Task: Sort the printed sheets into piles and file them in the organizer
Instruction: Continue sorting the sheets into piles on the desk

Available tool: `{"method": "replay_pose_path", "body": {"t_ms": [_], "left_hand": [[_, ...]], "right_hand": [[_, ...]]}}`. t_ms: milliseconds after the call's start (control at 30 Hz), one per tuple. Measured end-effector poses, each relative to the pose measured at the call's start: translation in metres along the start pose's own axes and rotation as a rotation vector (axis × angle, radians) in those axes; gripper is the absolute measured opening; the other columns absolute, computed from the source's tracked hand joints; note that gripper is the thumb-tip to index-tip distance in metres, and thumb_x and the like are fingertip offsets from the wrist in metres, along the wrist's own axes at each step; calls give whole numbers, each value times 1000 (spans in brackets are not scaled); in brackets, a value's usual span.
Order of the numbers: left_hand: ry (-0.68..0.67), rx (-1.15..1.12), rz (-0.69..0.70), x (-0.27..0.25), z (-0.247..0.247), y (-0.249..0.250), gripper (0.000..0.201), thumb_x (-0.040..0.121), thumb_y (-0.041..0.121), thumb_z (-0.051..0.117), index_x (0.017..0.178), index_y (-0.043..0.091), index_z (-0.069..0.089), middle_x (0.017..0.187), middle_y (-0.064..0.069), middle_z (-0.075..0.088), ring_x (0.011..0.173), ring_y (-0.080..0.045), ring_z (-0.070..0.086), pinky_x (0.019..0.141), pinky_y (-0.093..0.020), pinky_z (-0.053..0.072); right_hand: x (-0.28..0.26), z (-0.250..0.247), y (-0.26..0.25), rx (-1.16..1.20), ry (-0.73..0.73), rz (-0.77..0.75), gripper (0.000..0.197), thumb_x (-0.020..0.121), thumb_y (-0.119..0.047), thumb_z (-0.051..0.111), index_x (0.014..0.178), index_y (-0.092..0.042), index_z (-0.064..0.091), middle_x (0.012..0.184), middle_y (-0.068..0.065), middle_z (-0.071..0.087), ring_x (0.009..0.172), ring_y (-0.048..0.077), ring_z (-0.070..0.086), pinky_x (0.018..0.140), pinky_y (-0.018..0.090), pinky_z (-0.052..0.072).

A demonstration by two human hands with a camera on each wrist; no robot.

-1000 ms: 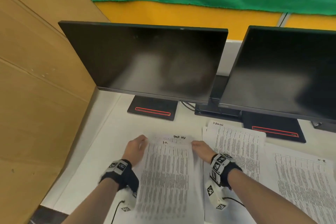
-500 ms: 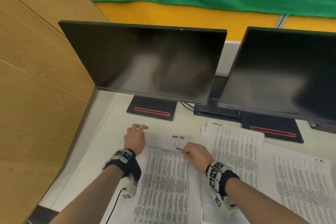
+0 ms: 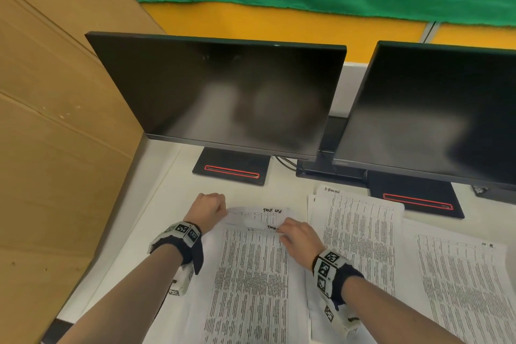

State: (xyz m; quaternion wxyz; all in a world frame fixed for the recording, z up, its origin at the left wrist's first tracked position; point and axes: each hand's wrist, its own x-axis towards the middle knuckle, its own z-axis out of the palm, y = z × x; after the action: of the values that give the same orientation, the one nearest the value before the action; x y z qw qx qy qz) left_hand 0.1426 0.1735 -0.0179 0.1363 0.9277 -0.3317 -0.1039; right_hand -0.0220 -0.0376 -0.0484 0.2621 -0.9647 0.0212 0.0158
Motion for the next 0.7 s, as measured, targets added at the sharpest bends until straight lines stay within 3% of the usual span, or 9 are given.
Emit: {"method": "replay_pose_path", "body": {"t_ms": [100, 167, 333, 400, 467, 533, 600, 700], "left_hand": [[18, -89, -72, 1, -4, -2, 23, 86, 24, 62, 68, 14, 51, 66, 2, 55, 63, -18, 48, 53, -21, 31], [24, -81, -74, 3, -5, -4, 24, 88, 25, 60, 69, 13, 52, 69, -1, 58, 65, -20, 52, 55, -25, 33], [20, 225, 102, 3, -8, -1, 26, 98, 25, 42, 85, 11, 60, 83, -4, 61, 76, -26, 56, 76, -31, 34], [108, 258, 188, 3, -4, -3, 20, 94, 21, 54, 79, 14, 65, 77, -2, 62, 68, -24, 58, 71, -33, 39], [188, 164, 222, 1, -1, -4, 10, 84, 14, 67, 76, 18, 71, 75, -2, 62, 65, -22, 57, 65, -33, 41], [194, 47, 241, 0, 2, 0, 9, 85, 13, 65, 83, 18, 73, 80, -2, 62, 71, -20, 55, 66, -35, 41], [130, -83, 233, -2, 2, 9, 16, 90, 14, 57, 88, 16, 72, 84, 0, 61, 76, -18, 54, 71, -30, 42], [-50, -261, 96, -2, 0, 19, 19, 92, 13, 51, 85, 17, 68, 84, 5, 60, 79, -14, 54, 72, -24, 38]], "right_hand": [[0, 0, 0, -8, 2, 10, 26, 95, -11, 44, 108, -13, 67, 105, 2, 63, 91, 20, 60, 80, 24, 35], [0, -1, 0, -12, 4, 7, 26, 95, -11, 45, 108, -13, 67, 106, 1, 64, 93, 20, 60, 83, 25, 34], [0, -2, -1, -3, 14, 23, 25, 94, -11, 46, 106, -13, 68, 103, 1, 63, 88, 20, 61, 84, 26, 40], [-1, -2, -1, 22, 21, 34, 24, 94, -11, 46, 105, -14, 67, 101, 1, 61, 86, 21, 60, 80, 25, 42], [-2, -1, 0, 50, 38, 44, 24, 94, -9, 46, 105, -13, 68, 100, 2, 61, 85, 21, 59, 80, 27, 44], [-2, 0, 0, 61, 61, 43, 24, 93, -8, 48, 106, -12, 68, 101, 1, 62, 89, 21, 59, 86, 32, 45], [-1, 1, -1, 38, 94, 27, 24, 93, -9, 49, 106, -14, 69, 102, 1, 63, 94, 20, 56, 89, 34, 44], [-1, 0, -3, -59, 189, 22, 16, 87, -14, 60, 97, -19, 71, 105, 0, 56, 98, 19, 50, 87, 31, 43]]}}
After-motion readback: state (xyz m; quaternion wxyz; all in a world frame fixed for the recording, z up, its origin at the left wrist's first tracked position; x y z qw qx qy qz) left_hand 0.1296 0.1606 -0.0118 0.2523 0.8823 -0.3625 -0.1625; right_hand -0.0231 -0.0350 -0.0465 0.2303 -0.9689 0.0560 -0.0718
